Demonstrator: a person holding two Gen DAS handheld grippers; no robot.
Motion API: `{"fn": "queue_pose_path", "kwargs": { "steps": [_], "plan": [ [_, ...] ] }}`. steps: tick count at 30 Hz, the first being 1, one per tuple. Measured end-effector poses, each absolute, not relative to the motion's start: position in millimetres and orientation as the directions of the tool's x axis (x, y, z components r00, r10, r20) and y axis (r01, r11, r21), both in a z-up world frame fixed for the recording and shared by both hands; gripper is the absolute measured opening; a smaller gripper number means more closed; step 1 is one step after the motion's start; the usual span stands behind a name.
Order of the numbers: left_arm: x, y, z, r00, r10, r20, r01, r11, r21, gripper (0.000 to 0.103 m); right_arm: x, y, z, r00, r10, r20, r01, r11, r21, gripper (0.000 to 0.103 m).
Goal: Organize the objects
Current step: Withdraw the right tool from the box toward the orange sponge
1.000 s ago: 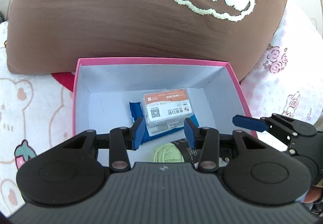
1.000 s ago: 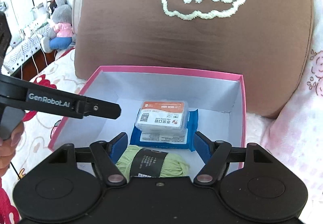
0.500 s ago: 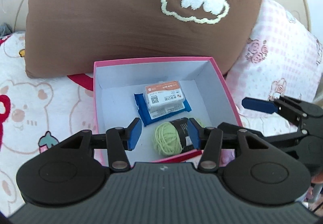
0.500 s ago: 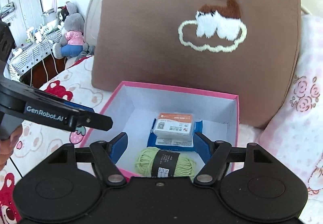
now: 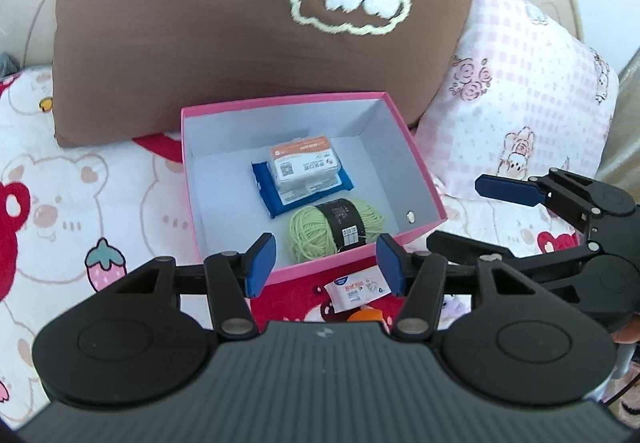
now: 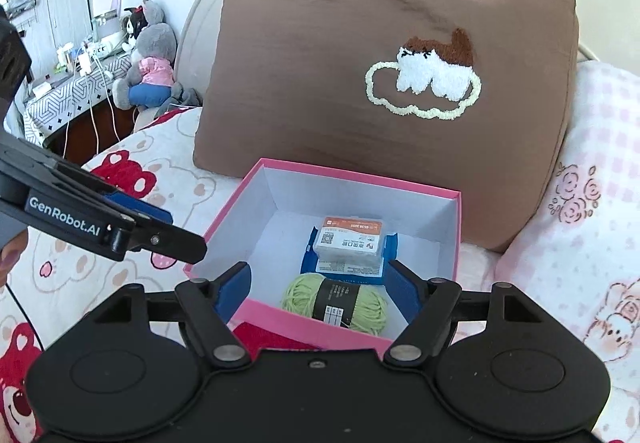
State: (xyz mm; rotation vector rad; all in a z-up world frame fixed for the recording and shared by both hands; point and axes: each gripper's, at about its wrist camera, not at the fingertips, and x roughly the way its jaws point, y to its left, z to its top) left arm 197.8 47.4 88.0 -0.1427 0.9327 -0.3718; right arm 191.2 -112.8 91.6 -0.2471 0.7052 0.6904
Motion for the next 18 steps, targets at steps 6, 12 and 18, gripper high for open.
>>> {"fn": "queue_pose_path", "kwargs": {
  "steps": [6, 12, 18],
  "plan": [
    [176, 45, 101, 0.557, -0.364, -0.747, 0.269, 0.930, -0.252, 0.058, 175, -125, 102, 0.563, 0.492, -0.663, -0.654, 0.756, 0.006, 0.080],
    [159, 40, 110, 0.562, -0.328, -0.759, 0.300, 0.936, -0.182, 0.066, 158, -135, 112, 0.602, 0.463, -0.651, -0.650, 0.757, -0.063, 0.092],
    [145, 40, 116, 0.556, -0.344, -0.756, 0.319, 0.929, -0.189, 0.076, 146, -144, 113, 0.605, 0.455, -0.653, -0.646, 0.760, -0.070, 0.092]
  ]
}}
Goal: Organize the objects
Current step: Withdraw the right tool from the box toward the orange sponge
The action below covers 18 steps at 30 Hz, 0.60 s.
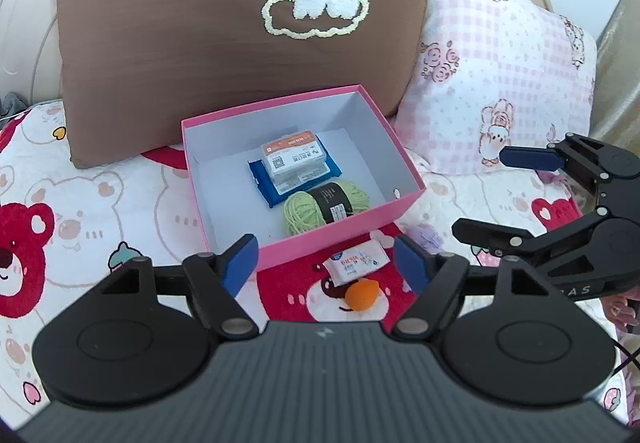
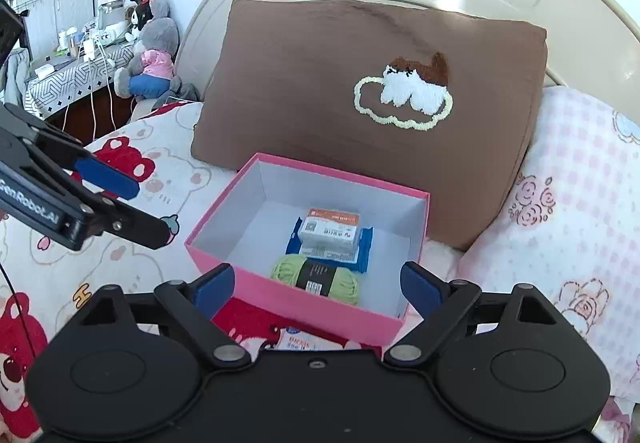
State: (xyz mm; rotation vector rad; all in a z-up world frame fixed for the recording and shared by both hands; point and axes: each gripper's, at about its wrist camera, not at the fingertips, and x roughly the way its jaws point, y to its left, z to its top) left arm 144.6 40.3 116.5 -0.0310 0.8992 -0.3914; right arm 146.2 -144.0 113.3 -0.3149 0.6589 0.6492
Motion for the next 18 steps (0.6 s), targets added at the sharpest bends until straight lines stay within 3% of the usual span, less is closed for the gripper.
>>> {"fn": "queue_pose_path", "kwargs": {
  "steps": [7, 18],
  "plan": [
    [125, 39, 114, 0.532, -0.411, -0.740, 0.379, 0.897, -0.226, 0.100, 127, -145, 114, 0.620, 0.450, -0.643, -0.656, 0.747, -0.109, 0.093],
    [108, 46, 99, 0.511, -0.403, -0.759, 0.384, 0.897, -0.217, 0.102, 100, -149, 108, 0.657, 0.451, -0.604, -0.662, 0.729, -0.176, 0.093]
  ]
}}
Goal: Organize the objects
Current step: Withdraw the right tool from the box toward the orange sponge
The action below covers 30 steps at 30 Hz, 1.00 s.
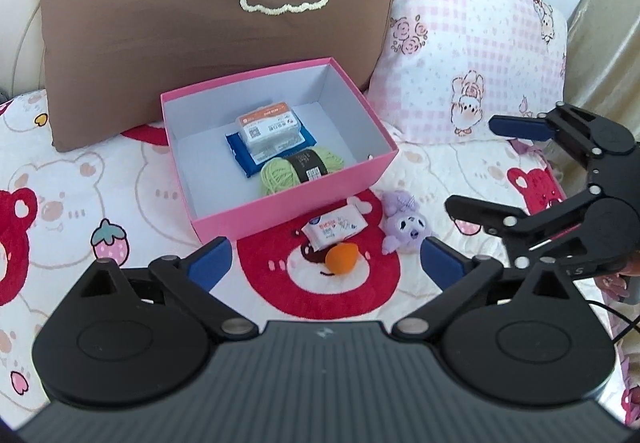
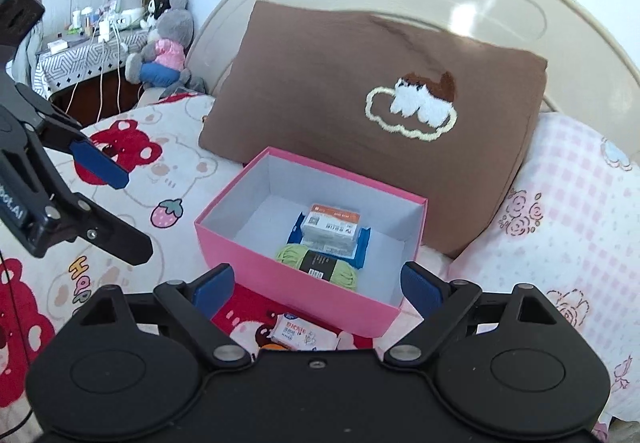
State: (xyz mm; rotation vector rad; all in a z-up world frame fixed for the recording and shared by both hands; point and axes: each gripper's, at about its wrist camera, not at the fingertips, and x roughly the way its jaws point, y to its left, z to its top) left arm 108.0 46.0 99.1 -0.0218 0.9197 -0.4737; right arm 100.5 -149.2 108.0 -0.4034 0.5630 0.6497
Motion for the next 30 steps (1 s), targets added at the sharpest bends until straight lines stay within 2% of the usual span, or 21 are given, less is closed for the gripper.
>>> {"fn": "queue_pose_path", "kwargs": {
  "steps": [6, 10, 14, 19, 26, 30],
  "plan": [
    [107, 52, 83, 0.478, -0.420, -0.772, 0.366, 0.894, -0.260, 0.102, 83, -161, 106, 0.662, 0.494, -0.563, -0.679, 0.713, -0.172, 0.093],
    [101, 49, 79, 0.497, -0.399, -0.771, 0.378, 0.899, -0.222, 0.102, 75, -163, 101, 0.653, 0.522, -0.550, -0.699, 0.694, -0.171, 0.093],
    [96, 46, 76, 0.498, -0.396, -0.771, 0.388, 0.897, -0.211, 0.102, 74, -164, 87, 0.613, 0.552, -0.565, -0.719, 0.686, -0.109, 0.093],
    [99, 51, 63, 0.485, -0.410, -0.772, 0.352, 0.900, -0.257, 0.102, 79, -170, 69, 0.517, 0.609, -0.602, -0.739, 0.673, 0.045, 0.092],
    [109, 58, 31, 0.457, -0.421, -0.784, 0.299, 0.902, -0.311, 0.101, 71, -165, 43, 0.547, 0.540, -0.640, -0.717, 0.696, -0.026, 0.092],
    [110, 59, 17, 0.440, -0.432, -0.787, 0.290, 0.898, -0.330, 0.101, 78, -166, 31, 0.511, 0.518, -0.686, -0.702, 0.712, 0.015, 0.092]
  ]
}}
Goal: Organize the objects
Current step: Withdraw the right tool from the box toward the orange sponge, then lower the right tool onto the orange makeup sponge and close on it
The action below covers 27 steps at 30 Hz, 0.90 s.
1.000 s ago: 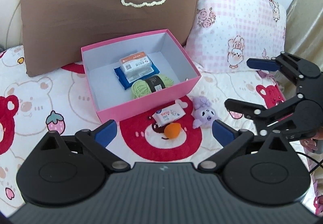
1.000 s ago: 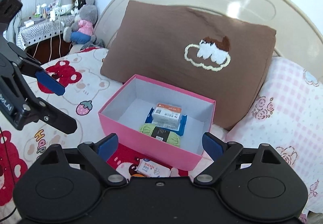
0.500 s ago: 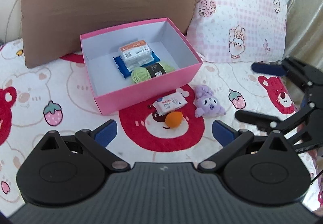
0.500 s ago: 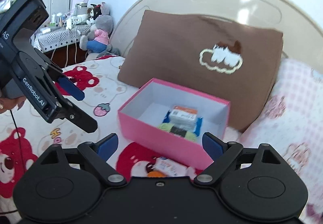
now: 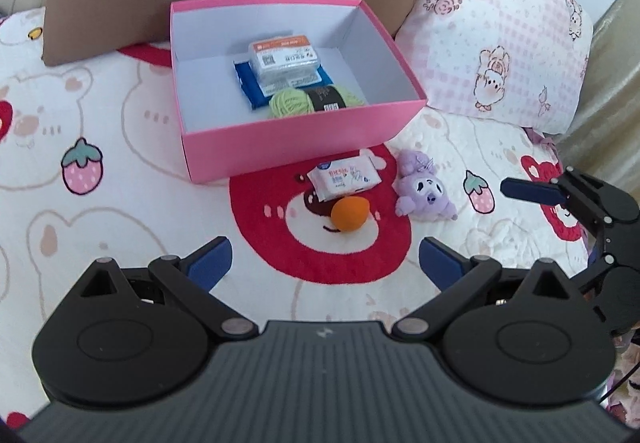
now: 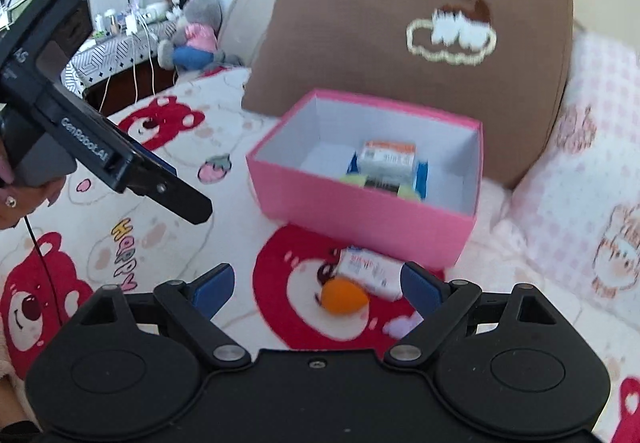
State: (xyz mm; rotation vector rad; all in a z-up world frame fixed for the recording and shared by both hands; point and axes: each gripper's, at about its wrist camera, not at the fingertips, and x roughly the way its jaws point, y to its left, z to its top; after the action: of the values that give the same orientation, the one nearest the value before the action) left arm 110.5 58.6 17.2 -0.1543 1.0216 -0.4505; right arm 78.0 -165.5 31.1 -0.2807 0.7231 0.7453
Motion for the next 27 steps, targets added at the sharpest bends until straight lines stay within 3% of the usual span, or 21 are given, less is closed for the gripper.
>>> {"fn": "queue_pose_path", "kwargs": {
  "steps": [10, 27],
  "plan": [
    [116, 58, -7, 0.408, -0.480, -0.777, 0.280, 0.875, -0.394, 0.100, 84, -166, 12, 0.503, 0.509, -0.699, -0.677, 0.735, 0.048, 0.092],
    [130, 35, -58, 0.422, -0.521, -0.742, 0.318, 0.851, -0.417, 0.099, 95, -142, -50, 0.572, 0.448, -0.687, -0.650, 0.758, -0.046, 0.092]
  ]
}}
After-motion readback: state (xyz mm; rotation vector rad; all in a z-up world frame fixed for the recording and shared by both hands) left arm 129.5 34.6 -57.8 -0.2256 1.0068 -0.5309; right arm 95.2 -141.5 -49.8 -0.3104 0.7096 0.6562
